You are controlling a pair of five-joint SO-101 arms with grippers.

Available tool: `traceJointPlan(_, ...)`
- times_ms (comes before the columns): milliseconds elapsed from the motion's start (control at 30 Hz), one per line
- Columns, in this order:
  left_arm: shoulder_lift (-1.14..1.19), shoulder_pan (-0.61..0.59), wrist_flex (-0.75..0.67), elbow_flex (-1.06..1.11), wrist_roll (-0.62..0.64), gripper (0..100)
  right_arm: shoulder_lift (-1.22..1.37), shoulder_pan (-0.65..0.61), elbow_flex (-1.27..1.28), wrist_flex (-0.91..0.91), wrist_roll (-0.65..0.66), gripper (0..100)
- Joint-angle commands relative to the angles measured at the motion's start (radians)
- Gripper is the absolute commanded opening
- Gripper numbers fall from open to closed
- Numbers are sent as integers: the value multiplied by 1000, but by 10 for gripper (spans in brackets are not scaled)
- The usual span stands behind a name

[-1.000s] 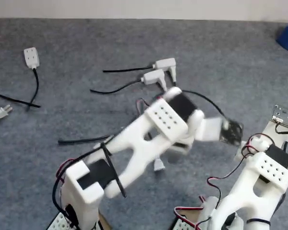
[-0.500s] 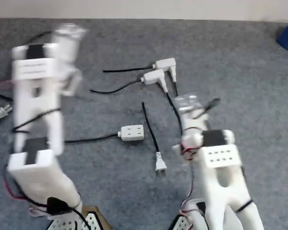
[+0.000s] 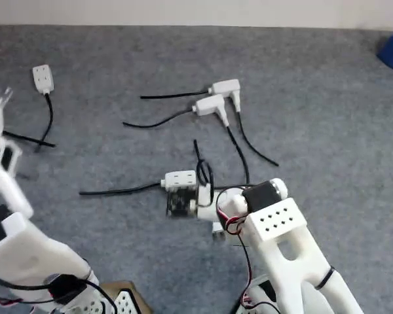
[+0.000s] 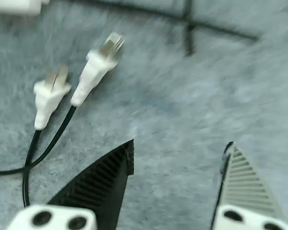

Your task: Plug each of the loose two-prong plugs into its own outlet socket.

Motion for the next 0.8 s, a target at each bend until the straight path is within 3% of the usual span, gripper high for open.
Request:
traceJointPlan(0,-48,-71,-180,159,-97,298,28,39,-44,1,153,89)
traceJointPlan(100,-51,-90,-255,255,-155,298,133,48,-59,-96,170,42)
traceJointPlan(167,-53,-90,-302,309,-158,298,220,28,-104,-182,52,34)
traceJointPlan(367,-51,-90,-399,367,-155,298,469,-39,-390,-213,-1026,43)
traceJointPlan(467,-47,-90,-404,367,-155,298,495,-16,-453,-174,-1341,59)
traceJointPlan(533,-45,-90,-404,367,-155,298,493,-35,-452,-142,-1405,59)
traceJointPlan(767,-48,-105,-453,366,-155,298,496,-73,-291,-140,-1336,63)
